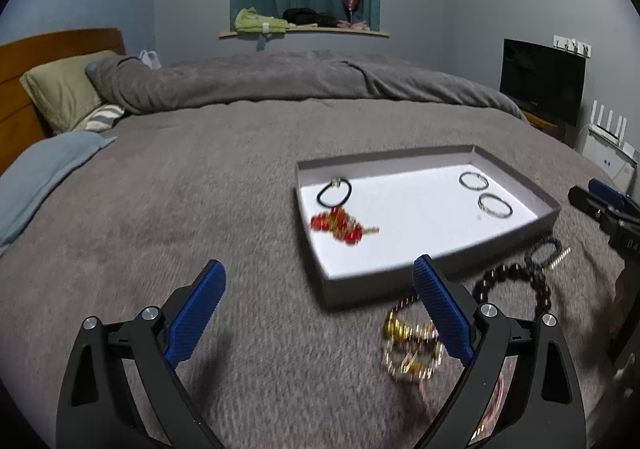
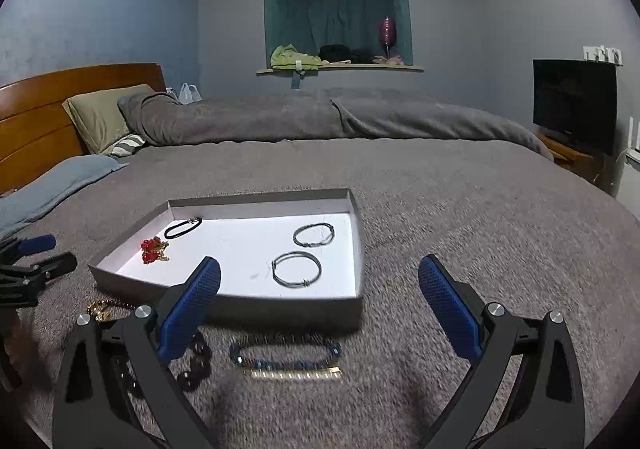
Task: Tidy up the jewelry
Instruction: 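Lift both open tools away from the box over the remaining jewelry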
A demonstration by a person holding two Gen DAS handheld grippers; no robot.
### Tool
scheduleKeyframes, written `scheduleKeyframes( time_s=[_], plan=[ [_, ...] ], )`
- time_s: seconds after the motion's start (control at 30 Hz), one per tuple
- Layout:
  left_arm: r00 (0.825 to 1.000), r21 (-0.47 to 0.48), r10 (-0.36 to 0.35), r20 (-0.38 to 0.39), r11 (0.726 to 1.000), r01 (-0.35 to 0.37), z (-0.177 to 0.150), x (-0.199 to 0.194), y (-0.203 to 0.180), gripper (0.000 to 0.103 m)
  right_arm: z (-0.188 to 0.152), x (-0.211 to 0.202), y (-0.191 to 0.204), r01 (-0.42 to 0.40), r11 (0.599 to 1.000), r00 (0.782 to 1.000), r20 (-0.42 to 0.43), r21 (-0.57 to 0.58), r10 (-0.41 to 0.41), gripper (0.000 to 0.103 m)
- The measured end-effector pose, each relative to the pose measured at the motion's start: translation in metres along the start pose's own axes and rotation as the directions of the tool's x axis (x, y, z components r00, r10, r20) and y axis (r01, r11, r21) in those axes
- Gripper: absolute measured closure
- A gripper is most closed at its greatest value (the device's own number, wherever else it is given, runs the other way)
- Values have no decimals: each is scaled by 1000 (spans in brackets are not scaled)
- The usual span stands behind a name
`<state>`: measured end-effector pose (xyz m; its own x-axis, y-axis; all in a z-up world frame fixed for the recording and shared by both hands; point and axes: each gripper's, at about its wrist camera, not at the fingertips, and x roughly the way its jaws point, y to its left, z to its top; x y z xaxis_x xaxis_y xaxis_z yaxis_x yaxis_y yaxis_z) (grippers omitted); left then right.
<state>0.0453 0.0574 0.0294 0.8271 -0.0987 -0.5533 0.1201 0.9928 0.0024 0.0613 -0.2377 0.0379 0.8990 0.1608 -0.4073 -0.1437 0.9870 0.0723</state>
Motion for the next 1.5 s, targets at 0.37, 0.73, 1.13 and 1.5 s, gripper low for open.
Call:
scheduleKeyframes(
  time_s=[0.37,0.73,1.13,1.5],
  plan=[
    [999,26,-17,-34,1000,18,-26,-18,-1,9,-19,-20,-33,24,997,998,-60,71,-20,5],
    [990,64,-112,-81,991,117,-49,-31,-28,9,-37,-9,-10,-40,999,985,-166,25,44,5],
    [979,87,-157,-129,982,169,-55,-27,-42,9,-41,17,13,-45,999,959,-280,-1,43,5],
    [977,92,-157,-143,981,171,-55,-23,-43,9,-43,27,26,-4,998,951,-309,-57,-14,33]
  ],
)
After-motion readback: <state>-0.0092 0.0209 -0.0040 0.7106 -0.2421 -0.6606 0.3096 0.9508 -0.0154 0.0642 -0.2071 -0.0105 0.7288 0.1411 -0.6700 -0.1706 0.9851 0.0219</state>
